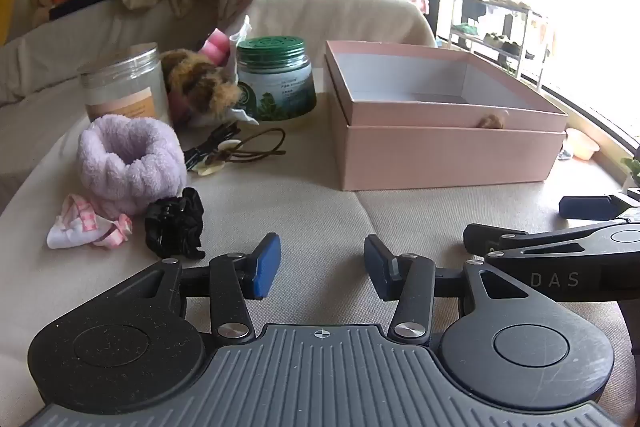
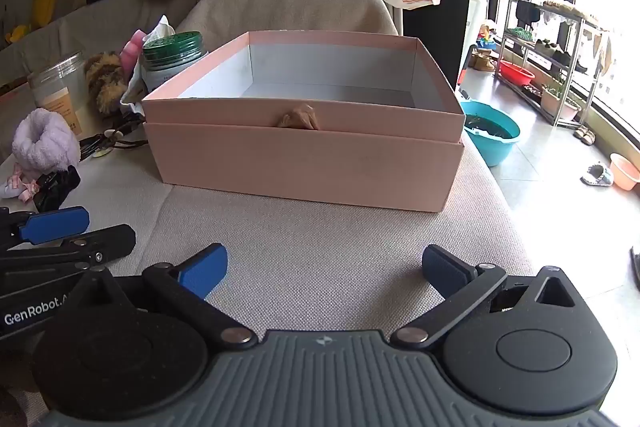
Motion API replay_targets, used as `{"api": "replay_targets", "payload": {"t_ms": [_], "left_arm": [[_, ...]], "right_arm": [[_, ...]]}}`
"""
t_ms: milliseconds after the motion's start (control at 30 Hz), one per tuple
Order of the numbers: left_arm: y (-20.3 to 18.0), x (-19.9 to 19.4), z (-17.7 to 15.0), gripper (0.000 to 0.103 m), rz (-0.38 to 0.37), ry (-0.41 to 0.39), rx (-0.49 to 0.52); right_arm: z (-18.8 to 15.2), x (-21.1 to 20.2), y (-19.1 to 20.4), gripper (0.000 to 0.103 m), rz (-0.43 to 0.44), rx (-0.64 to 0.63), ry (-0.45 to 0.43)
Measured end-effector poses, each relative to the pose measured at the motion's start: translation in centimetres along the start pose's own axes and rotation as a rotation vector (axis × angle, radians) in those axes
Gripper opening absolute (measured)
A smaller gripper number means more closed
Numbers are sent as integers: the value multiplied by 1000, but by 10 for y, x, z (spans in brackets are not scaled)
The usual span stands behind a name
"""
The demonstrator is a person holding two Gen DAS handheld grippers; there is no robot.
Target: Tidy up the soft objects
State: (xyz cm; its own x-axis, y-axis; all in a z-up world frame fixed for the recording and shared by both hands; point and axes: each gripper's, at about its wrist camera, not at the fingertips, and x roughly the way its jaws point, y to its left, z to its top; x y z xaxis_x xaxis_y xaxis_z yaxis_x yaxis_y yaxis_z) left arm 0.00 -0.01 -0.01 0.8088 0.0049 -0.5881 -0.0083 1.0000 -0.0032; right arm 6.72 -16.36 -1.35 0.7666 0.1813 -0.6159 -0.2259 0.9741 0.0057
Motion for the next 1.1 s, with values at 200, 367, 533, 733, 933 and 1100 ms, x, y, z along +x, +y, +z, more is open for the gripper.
{"api": "replay_targets", "payload": {"t_ms": [200,367,533,733,933,1100], "left_arm": [[0,0,0,51,-2,-1,-3],[0,0,0,51,-2,-1,-2],[0,0,0,51,-2,0,-2],[-1,0,0,51,-3,-1,-4],[-1,0,0,51,-4,-1,-5],[0,0,0,51,-4,-1,-6]], "right_arm": [[0,0,0,103,2,3,-1],[0,0,0,103,2,2,-1],[0,0,0,103,2,2,-1],[0,0,0,103,2,2,-1],[0,0,0,103,2,2,-1],[0,0,0,103,2,2,-1]]}}
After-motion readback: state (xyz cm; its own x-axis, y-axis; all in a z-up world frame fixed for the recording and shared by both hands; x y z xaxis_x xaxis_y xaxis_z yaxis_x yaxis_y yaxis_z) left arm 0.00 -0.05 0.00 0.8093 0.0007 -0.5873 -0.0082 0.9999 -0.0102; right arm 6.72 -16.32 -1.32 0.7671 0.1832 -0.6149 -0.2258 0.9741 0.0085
